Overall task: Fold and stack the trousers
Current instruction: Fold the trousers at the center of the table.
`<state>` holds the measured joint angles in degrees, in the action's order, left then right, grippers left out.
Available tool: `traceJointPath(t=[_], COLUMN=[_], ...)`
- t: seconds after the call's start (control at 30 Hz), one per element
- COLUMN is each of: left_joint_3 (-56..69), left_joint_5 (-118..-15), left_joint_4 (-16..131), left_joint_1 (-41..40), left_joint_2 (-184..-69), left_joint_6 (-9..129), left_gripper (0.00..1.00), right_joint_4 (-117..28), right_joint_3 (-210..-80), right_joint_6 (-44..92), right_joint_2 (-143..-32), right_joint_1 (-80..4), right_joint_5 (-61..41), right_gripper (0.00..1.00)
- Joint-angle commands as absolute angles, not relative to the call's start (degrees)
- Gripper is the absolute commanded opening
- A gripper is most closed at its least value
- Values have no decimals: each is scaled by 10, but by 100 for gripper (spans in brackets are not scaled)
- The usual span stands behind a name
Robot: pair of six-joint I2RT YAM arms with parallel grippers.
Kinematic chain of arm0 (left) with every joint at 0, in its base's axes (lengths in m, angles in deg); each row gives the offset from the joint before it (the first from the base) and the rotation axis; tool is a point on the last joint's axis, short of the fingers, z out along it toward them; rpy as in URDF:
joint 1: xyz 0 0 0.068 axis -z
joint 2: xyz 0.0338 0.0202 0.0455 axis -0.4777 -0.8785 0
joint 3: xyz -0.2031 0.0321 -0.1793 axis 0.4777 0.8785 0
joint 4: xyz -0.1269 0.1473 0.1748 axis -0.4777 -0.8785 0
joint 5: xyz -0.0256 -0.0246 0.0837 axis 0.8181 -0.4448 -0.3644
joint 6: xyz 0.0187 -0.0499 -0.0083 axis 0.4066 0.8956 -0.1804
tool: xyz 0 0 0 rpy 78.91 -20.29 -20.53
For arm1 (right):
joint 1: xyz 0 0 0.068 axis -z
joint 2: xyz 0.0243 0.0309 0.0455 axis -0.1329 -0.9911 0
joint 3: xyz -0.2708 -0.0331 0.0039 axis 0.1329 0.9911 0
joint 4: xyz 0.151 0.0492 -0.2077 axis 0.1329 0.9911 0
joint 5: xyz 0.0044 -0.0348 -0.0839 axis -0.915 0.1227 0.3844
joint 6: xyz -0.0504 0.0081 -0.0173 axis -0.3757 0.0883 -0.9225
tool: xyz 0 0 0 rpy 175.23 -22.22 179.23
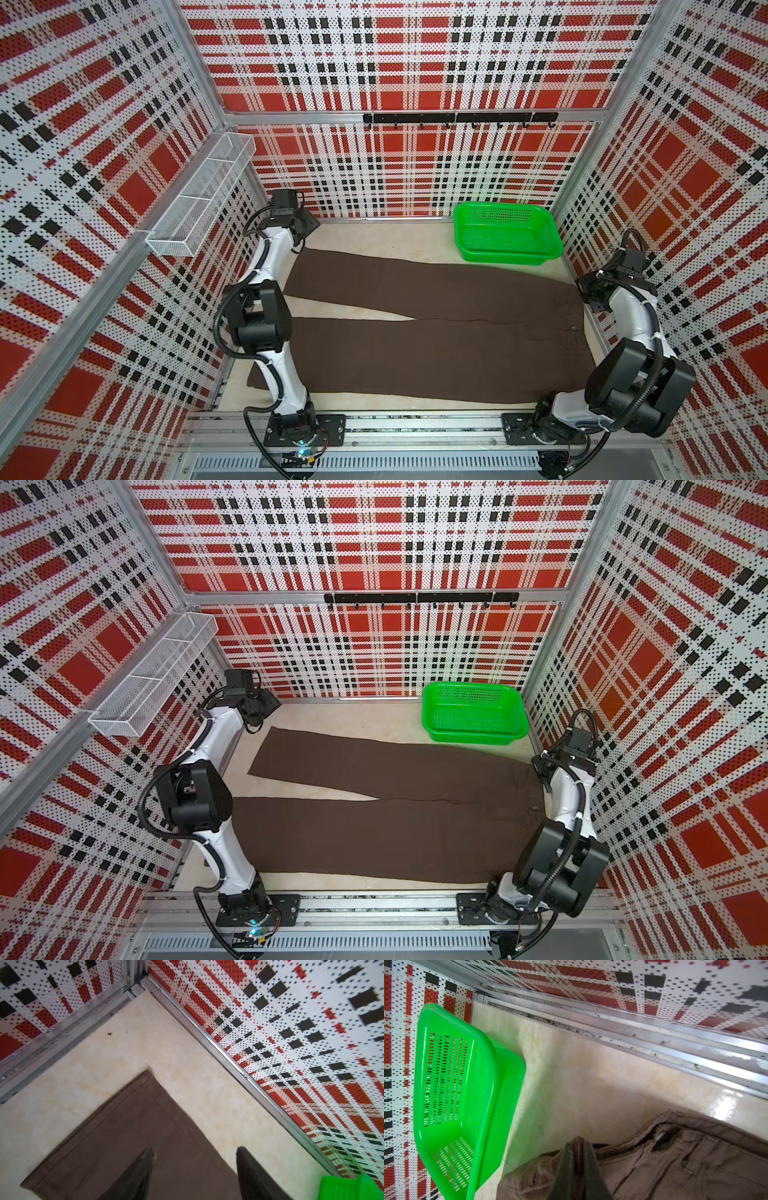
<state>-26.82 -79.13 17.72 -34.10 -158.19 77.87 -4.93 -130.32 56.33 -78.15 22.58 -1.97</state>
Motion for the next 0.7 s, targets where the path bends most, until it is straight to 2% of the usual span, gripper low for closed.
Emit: traceJointPath(t=[0.0,0.27,0.67], left_joint_3=[-353,-609,-624], left_joint_5=[-813,-835,-830], left_joint_4=[92,-15,25], left_joint_1=[-330,-343,-375], left_joint_2=[-1652,-1851,-1936], left_joint_6=[768,791,835], left_gripper=[67,66,64], right_joint_4=[-37,-49,-24], right_joint_3=[-1275,-1227,-1174], right_joint_6=[546,522,497], right_joint_2=[-744,-725,-649], right_joint_1=[224,222,220], right_joint_5=[-21,-40,-44], right_gripper=[0,0,0])
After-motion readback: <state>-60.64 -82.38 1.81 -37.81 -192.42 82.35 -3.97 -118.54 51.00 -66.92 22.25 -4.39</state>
